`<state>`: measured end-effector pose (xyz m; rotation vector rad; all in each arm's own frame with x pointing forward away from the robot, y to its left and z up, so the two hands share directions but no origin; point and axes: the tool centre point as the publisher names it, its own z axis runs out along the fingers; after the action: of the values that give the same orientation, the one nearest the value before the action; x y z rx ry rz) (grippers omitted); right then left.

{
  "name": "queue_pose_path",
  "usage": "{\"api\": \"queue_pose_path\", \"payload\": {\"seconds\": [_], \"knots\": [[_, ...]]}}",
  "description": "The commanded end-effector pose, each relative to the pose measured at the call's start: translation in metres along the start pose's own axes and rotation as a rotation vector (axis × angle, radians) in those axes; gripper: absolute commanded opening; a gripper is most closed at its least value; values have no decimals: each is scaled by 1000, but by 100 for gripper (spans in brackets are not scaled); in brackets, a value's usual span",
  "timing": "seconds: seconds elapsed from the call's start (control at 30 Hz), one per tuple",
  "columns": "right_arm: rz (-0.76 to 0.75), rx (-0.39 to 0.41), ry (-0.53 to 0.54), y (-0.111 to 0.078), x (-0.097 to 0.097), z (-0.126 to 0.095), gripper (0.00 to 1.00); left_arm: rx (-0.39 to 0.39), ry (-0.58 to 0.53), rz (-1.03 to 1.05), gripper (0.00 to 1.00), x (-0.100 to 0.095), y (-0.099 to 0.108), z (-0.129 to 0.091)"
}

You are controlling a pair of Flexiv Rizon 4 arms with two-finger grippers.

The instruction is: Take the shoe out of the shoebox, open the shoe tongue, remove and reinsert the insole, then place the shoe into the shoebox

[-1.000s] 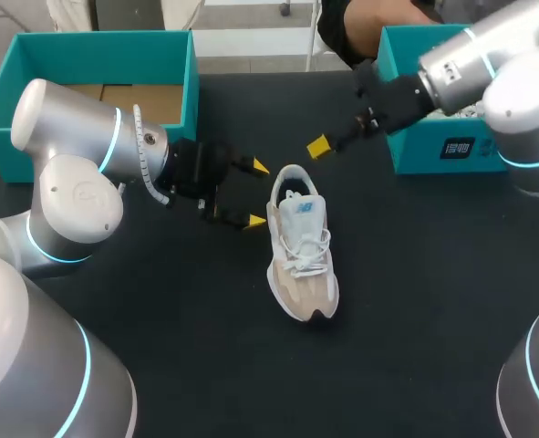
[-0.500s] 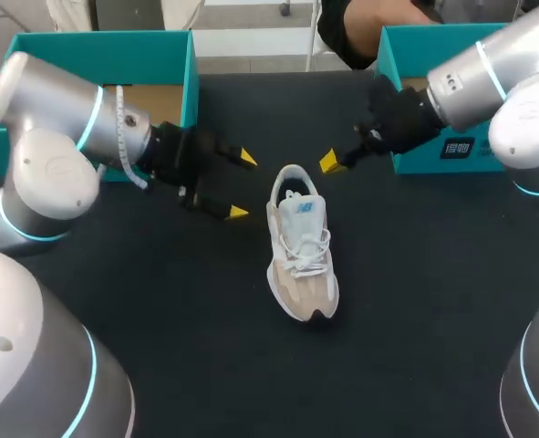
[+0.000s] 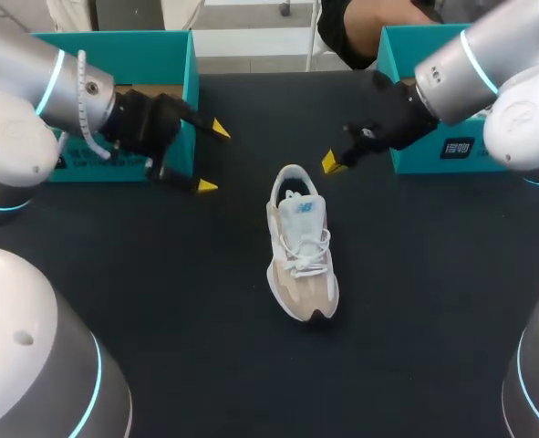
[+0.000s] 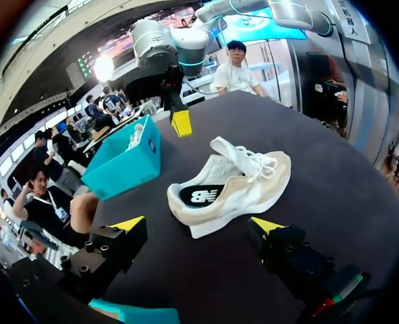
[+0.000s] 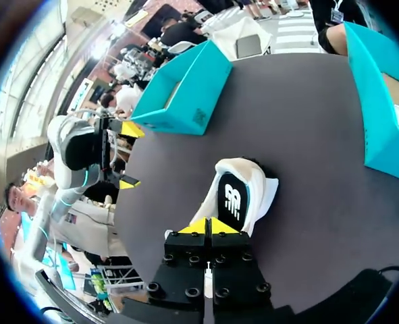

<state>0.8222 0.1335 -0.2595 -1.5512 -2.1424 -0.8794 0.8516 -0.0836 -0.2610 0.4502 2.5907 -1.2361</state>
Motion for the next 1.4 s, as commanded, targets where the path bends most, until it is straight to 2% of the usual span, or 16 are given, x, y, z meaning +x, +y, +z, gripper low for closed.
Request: {"api": "queue_pose_path", "payload": {"seconds": [0.03, 0.27, 0.37, 0.83, 0.87, 0.93, 0.97, 1.03, 1.4], "knots": [[46, -8, -199, 1, 5, 7, 0, -13, -21, 1, 100, 1, 0, -11], [49, -44, -322, 0, 6, 15, 0, 0, -34, -23, 100, -10, 5, -21], [18, -29, -381, 4, 10, 20, 0, 9, -35, -48, 100, -18, 8, -25], [18, -29, -381, 4, 10, 20, 0, 18, -27, -54, 100, -20, 8, -24], [57, -63, -434, 7, 5, 23, 0, 18, -27, -54, 100, -20, 8, -24], [90, -47, -526, 10, 2, 27, 0, 18, -27, -54, 100, -20, 8, -24], [95, -47, -551, 10, 2, 29, 0, 18, -27, -54, 100, -20, 8, -24], [122, -97, -588, 11, 1, 32, 0, 18, -27, -54, 100, -20, 8, -24], [129, -47, -625, 3, -1, 67, 0, 18, -27, -54, 100, -20, 8, -24]]}}
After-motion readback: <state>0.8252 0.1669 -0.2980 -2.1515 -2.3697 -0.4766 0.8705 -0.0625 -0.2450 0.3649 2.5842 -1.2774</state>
